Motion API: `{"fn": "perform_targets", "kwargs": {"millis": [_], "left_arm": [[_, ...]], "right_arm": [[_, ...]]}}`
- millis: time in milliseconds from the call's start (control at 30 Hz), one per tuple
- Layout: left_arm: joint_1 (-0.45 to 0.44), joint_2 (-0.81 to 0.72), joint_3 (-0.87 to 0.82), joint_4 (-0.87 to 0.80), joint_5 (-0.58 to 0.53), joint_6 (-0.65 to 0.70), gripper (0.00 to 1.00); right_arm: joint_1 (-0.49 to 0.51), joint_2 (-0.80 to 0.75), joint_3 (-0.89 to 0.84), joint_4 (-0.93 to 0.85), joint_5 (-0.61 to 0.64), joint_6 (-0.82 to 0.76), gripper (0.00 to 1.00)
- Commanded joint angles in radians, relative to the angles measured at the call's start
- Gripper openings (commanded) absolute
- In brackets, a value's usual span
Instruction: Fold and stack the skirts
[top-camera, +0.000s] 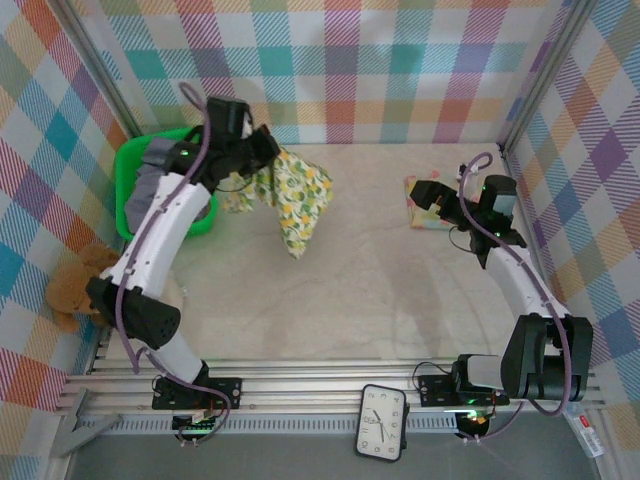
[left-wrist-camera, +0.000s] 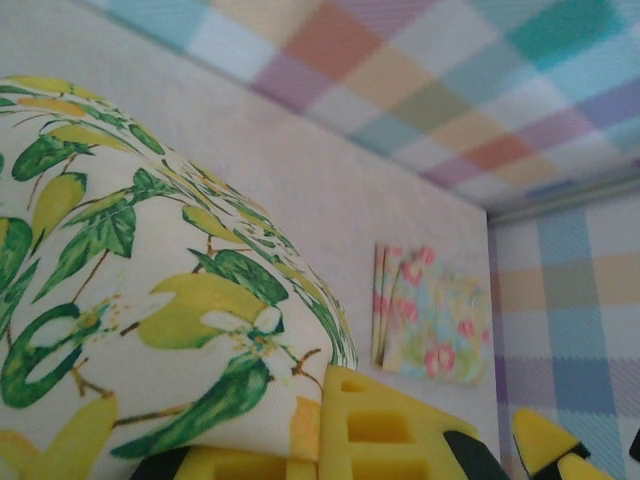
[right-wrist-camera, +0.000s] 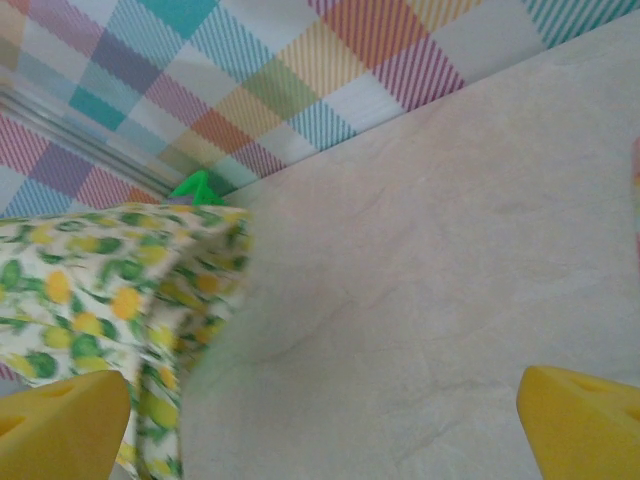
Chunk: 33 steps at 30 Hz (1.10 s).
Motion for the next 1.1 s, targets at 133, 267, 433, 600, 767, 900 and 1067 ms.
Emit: {"fn": "perform_targets", "kwargs": {"millis": [133,267,433,600,767,900,1067], "left_arm": [[-0.116,0.132,-0.15,0.113,0.022,-0.131,0.0],[-0.152,0.137,-0.314,0.134,0.058,-0.164,0.31],[-0.156,-0.027,-0.55,0.175,-0.056,-0.169,1.0],[-0.114,-0.208,-0.718,0.118,-0.258,-0.2,1.0],[-0.019,-0.248,-0.796,0.057,-0.269,-0.235,1.0],[0.03,-0.232,-0.799,0.065,-0.224,-0.215,1.0],[0.051,-0.197,-0.76,0.069,-0.196,-0.167,1.0]], "right_arm": [[0.072,0.04,-0.017,-0.013,-0.04,-0.101,0.99],[0.111,0.091,-0.018,-0.036,-0.017,-0.104,0.99],[0.207,0.186,-0.008,-0.057,0.005,-0.106,0.99],[0.357,0.269,-0.026,0.0,0.108,-0.07,0.99],[0.478,0.336,0.021,-0.055,0.27,-0.093,0.99],[0.556,0.422,0.127,-0.192,0.253,-0.195,1.0],[0.675,0.527,0.221,-0.361,0.155,-0.372,0.99]]}}
